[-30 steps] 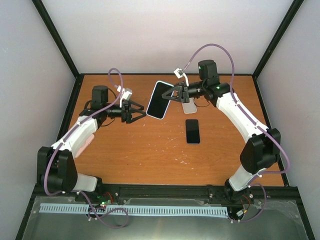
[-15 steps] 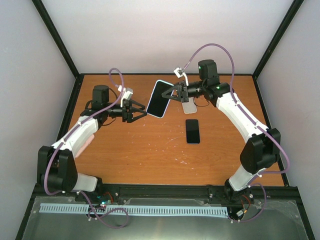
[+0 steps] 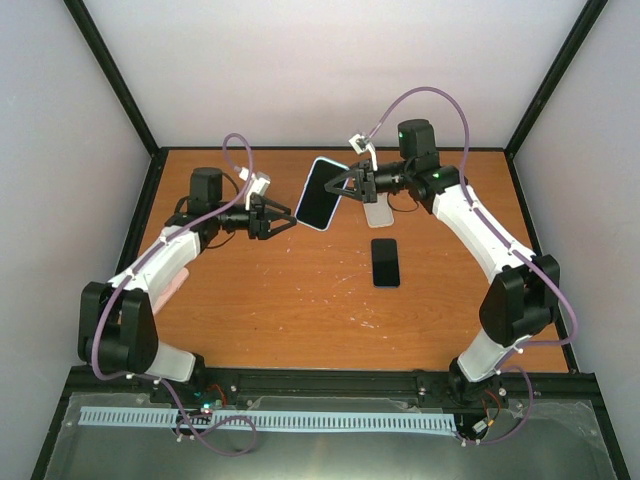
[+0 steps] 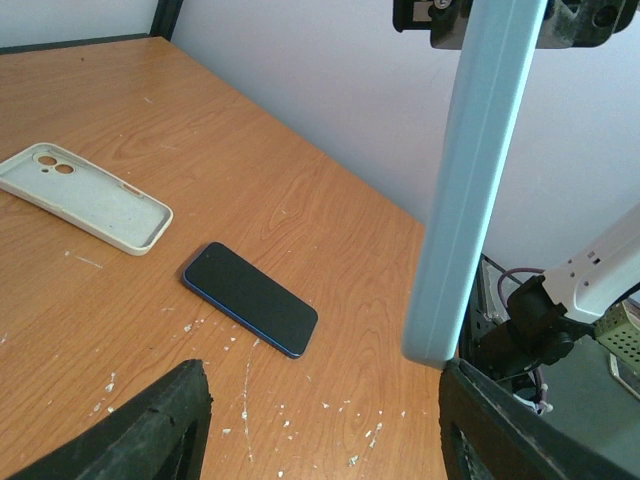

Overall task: Take the phone out of the phone case
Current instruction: Pick up the phone at the center of the board, then remove the phone case from the phone.

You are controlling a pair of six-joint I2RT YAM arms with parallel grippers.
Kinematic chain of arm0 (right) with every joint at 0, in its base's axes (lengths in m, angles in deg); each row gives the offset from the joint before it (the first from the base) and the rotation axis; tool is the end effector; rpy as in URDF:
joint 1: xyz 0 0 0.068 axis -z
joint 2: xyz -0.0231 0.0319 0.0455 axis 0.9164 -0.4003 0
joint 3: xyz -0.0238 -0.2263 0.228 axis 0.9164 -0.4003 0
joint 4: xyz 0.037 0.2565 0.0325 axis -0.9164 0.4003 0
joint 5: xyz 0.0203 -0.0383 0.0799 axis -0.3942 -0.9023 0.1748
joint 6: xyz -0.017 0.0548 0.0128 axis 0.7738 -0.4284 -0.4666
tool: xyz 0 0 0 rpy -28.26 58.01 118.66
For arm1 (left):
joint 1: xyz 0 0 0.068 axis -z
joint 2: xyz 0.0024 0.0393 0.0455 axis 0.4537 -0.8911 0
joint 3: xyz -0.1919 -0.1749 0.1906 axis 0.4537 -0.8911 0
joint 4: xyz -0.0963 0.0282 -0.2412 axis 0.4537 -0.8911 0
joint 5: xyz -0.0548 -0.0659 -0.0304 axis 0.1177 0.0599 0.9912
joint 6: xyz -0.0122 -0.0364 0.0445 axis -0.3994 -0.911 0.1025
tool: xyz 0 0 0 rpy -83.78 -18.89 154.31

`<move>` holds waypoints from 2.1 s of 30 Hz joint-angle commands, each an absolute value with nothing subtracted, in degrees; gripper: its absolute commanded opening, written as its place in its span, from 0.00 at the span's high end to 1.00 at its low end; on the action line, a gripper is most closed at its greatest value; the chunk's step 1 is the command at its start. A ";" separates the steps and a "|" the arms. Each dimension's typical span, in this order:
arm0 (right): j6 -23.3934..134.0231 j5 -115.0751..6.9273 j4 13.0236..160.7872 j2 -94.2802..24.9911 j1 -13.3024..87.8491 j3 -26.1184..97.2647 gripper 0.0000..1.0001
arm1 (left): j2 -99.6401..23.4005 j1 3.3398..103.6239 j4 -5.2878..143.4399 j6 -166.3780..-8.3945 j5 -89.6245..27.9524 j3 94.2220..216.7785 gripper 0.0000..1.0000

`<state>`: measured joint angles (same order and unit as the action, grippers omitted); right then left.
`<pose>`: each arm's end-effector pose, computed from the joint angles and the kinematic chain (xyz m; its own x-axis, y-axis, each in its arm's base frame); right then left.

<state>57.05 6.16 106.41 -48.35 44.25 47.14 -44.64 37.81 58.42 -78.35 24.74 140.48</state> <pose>0.3337 0.1785 0.4125 -0.5084 -0.1710 -0.8440 -0.8602 0.0549 0.5071 0.2881 -0.0940 0.3260 -0.5754 0.0901 -0.8129 0.7947 0.2965 -0.5297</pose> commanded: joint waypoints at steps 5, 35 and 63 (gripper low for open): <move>53.89 20.26 104.20 -46.14 40.85 47.27 0.97 | -49.90 35.70 59.06 -83.36 14.11 143.60 0.41; 47.91 18.76 98.09 -48.76 43.26 50.51 0.97 | -36.10 34.80 74.07 -89.04 41.20 135.64 0.25; 48.17 22.63 98.95 -48.30 39.02 50.45 0.97 | -43.93 37.34 61.22 -81.40 22.99 143.82 0.42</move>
<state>48.35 14.73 98.91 -49.02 43.07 48.30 -41.76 36.09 62.96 -84.25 32.52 140.32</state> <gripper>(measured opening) 0.108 0.595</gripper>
